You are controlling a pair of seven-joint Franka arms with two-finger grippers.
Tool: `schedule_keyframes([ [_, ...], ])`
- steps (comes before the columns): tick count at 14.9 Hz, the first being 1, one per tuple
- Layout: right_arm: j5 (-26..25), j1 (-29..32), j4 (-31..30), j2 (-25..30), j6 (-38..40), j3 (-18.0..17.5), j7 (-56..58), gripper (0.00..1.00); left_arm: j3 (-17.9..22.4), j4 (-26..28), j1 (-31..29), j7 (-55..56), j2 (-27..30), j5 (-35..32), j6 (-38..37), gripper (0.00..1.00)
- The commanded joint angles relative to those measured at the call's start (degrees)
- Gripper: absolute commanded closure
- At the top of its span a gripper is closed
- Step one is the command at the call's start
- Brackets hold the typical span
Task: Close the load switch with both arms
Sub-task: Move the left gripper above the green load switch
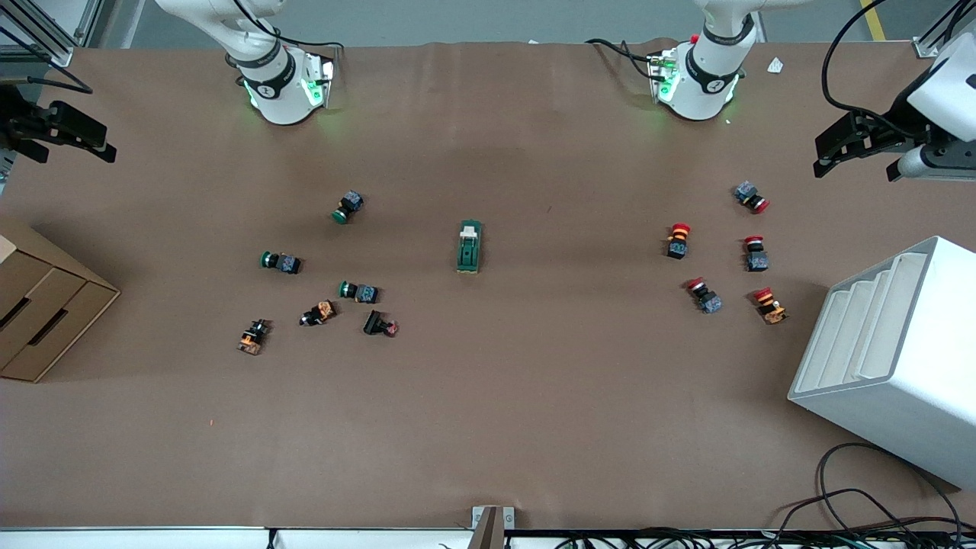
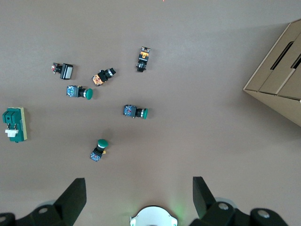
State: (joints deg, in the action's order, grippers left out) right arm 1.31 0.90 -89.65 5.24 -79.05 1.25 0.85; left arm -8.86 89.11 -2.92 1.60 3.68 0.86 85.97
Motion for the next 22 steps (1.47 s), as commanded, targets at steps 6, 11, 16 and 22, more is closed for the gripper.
schedule_keyframes([
  [6, -0.96, 1.13, -0.96, 1.35, 0.91, -0.54, 2.58, 0.0, -1.59, -7.18, 1.95, -0.63, -6.39, -0.95, -0.37, 0.0],
  [11, -1.14, 1.21, -0.96, 1.35, 1.27, -0.54, 2.49, 0.0, -5.19, -7.2, 8.09, 5.93, -10.44, -1.56, 2.53, 0.0],
  [16, -1.31, 1.21, -0.96, 1.35, 1.18, -0.54, 2.58, 0.0, -6.07, -6.76, 20.39, 25.69, -14.65, -7.72, 3.76, 0.0],
  [22, -2.46, 1.04, -0.87, 1.35, 1.0, -0.72, 2.58, 0.0, -5.99, -3.95, 30.41, 41.88, -18.96, -8.24, 10.96, 0.0],
])
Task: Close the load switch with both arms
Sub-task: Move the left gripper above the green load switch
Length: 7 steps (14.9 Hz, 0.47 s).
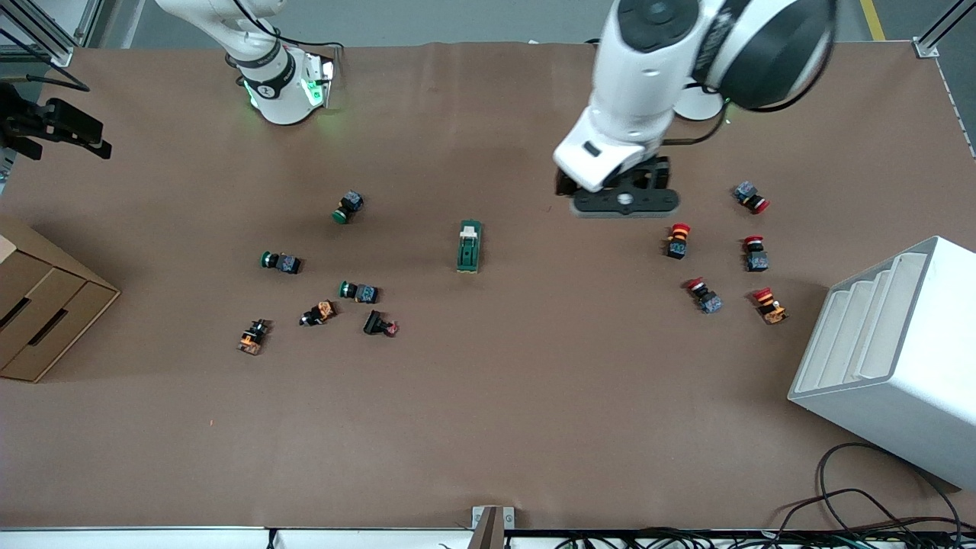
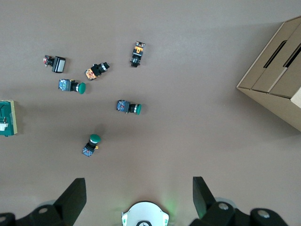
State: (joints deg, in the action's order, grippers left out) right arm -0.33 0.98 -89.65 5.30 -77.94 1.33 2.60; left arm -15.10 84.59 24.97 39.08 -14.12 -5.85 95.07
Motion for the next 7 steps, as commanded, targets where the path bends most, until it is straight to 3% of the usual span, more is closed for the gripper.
schedule_keyframes([
  [1, -0.81, 0.96, -0.88, 1.3, -0.1, -0.8, 0.83, 0.0, 0.24, 1.27, 4.71, 7.29, -2.21, -1.62, 3.09, 0.0],
  [4, -0.81, 0.96, -0.88, 1.3, -0.02, -0.8, 0.83, 0.0, 0.33, 3.21, 10.25, 16.61, -5.56, -1.79, 7.75, 0.0],
  [7, -0.73, 0.96, -0.62, 1.21, -0.02, -0.8, 0.83, 0.0, 0.24, 7.06, 15.0, 24.61, -7.06, -6.09, 11.79, 0.0],
])
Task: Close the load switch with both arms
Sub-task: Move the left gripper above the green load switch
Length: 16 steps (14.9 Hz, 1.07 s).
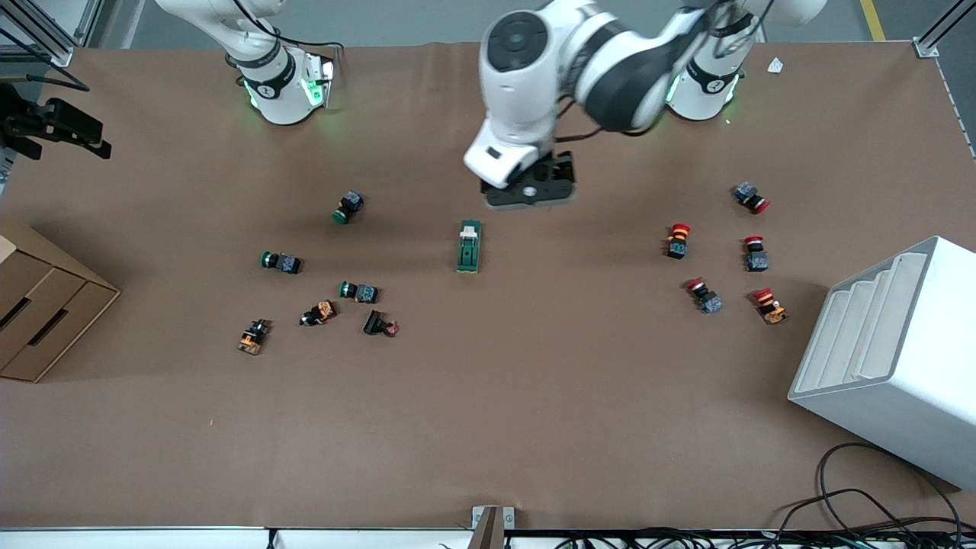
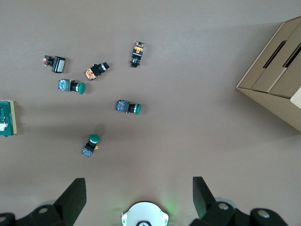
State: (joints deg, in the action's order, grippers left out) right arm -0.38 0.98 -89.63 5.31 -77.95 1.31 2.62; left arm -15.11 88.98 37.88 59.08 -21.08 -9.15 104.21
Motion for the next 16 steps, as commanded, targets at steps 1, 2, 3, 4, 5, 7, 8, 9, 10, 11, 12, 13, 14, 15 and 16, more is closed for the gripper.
schedule_keyframes([
  [1, -0.67, 0.96, -0.28, 1.11, 0.07, -0.79, 0.81, 0.0, 0.26, 5.21, 3.33, 7.51, -0.01, -2.98, 5.62, 0.0],
  [2, -0.67, 0.87, -0.19, 1.11, -0.01, -0.79, 0.81, 0.0, 0.35, 7.58, 4.99, 9.8, 0.08, -3.07, 8.43, 0.01],
  [3, -0.67, 0.87, -0.02, 1.11, -0.01, -0.79, 0.81, 0.0, 0.35, 9.61, 6.14, 11.74, 0.08, -3.07, 10.72, 0.01],
  [4, -0.67, 0.96, 0.07, 1.11, -0.01, -0.79, 0.81, 0.0, 0.44, 11.37, 7.28, 13.41, -0.01, -3.85, 12.83, 0.01],
  [5, -0.59, 0.87, 0.07, 1.11, 0.07, -0.79, 0.72, 0.0, 0.35, 12.78, 8.34, 16.04, -0.53, -6.47, 14.94, 0.02],
  [7, -0.59, 0.78, 0.07, 1.11, 0.16, -0.87, 0.72, 0.0, 0.26, 13.5, 10.18, 23.59, -3.6, -11.75, 17.77, 0.02],
  [8, -0.59, 0.69, 0.07, 1.11, 0.16, -0.87, 0.72, 0.0, 0.26, 13.41, 11.59, 26.06, -5.18, -13.77, 18.73, 0.02],
  [9, -0.59, 0.69, 0.07, 1.11, 0.16, -0.96, 0.72, 0.0, 0.26, 13.41, 12.73, 27.74, -6.76, -15.97, 20.05, 0.02],
  [10, -0.59, 0.69, 0.07, 1.11, 0.16, -0.96, 0.64, 0.0, 0.26, 13.32, 14.13, 30.19, -8.26, -18.43, 21.02, 0.02],
  [11, -0.59, 0.69, 0.07, 1.11, 0.25, -0.96, 0.63, 0.0, 0.26, 13.32, 15.28, 33.35, -9.58, -21.5, 21.29, 0.02],
  [12, -0.59, 0.69, 0.07, 1.11, 0.25, -0.96, 0.63, 0.0, 0.26, 13.32, 15.64, 36.17, -10.81, -25.18, 21.38, 0.02],
  [13, -0.5, 0.69, 0.07, 1.11, 0.25, -0.96, 0.55, 0.0, 0.17, 13.41, 16.69, 39.33, -11.86, -28.79, 21.38, 0.02],
  [14, -0.41, 0.69, 0.07, 1.11, 0.16, -0.96, 0.55, 0.0, 0.26, 13.41, 18.18, 43.01, -12.74, -32.04, 21.38, 0.02],
  [15, -0.32, 0.69, 0.07, 1.11, 0.16, -0.96, 0.55, 0.0, 0.26, 13.41, 18.54, 46.01, -13.45, -34.68, 21.38, 0.02],
  [16, -0.15, 0.69, 0.07, 1.02, 0.16, -0.96, 0.55, 0.0, 0.26, 13.41, 19.24, 48.3, -13.89, -37.58, 21.38, 0.02],
])
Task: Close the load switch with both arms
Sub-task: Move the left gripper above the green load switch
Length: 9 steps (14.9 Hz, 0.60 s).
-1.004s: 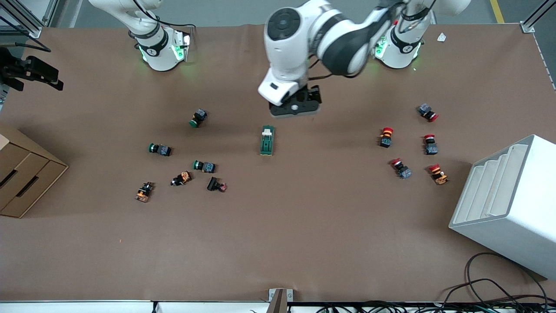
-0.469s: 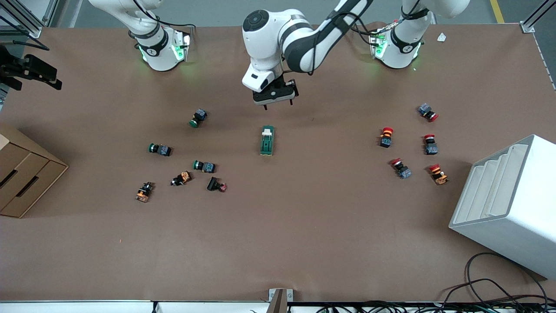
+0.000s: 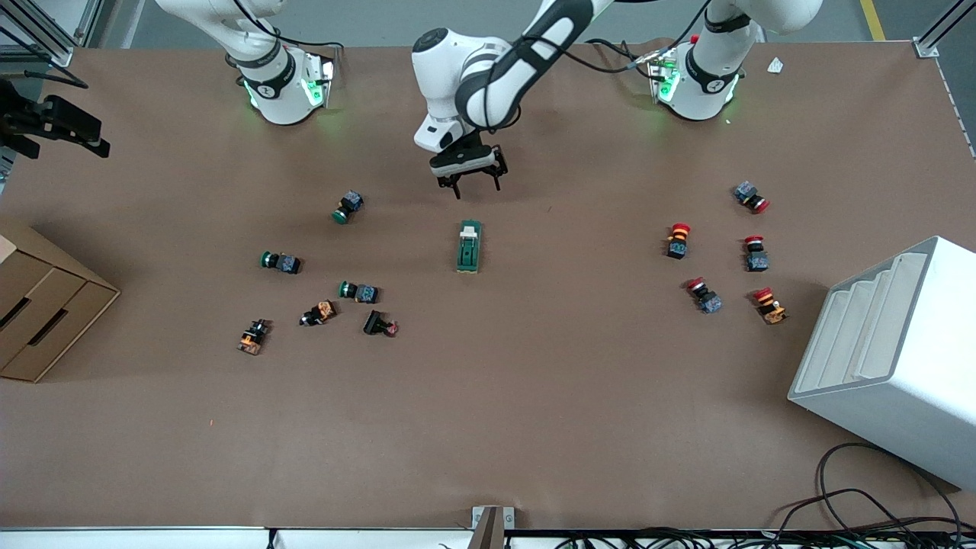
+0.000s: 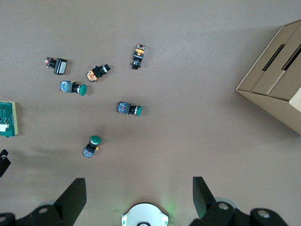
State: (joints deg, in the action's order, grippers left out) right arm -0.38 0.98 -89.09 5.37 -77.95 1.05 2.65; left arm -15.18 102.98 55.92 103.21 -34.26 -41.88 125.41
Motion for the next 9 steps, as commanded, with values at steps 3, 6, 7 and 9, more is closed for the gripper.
schedule_keyframes([
  [3, -0.15, 0.69, -0.47, 0.96, 0.17, -0.7, 0.51, 0.0, 0.33, -0.49, 3.67, 13.82, -3.26, -14.77, 0.01, 0.02],
  [6, -0.15, 0.87, -0.39, 0.96, 0.08, -0.61, 0.6, 0.0, 0.33, 1.26, 4.11, 24.98, -4.76, -26.81, -0.26, 0.03],
  [7, -0.41, 0.78, -0.21, 0.87, 0.08, -0.61, 0.69, 0.0, 0.33, 2.05, 4.11, 28.15, -5.2, -30.5, -0.26, 0.03],
  [9, -0.41, 0.43, 0.58, 0.61, 0.17, -0.79, 0.25, 0.0, 0.33, 3.28, 4.11, 32.21, -5.46, -36.05, -0.34, 0.03],
])
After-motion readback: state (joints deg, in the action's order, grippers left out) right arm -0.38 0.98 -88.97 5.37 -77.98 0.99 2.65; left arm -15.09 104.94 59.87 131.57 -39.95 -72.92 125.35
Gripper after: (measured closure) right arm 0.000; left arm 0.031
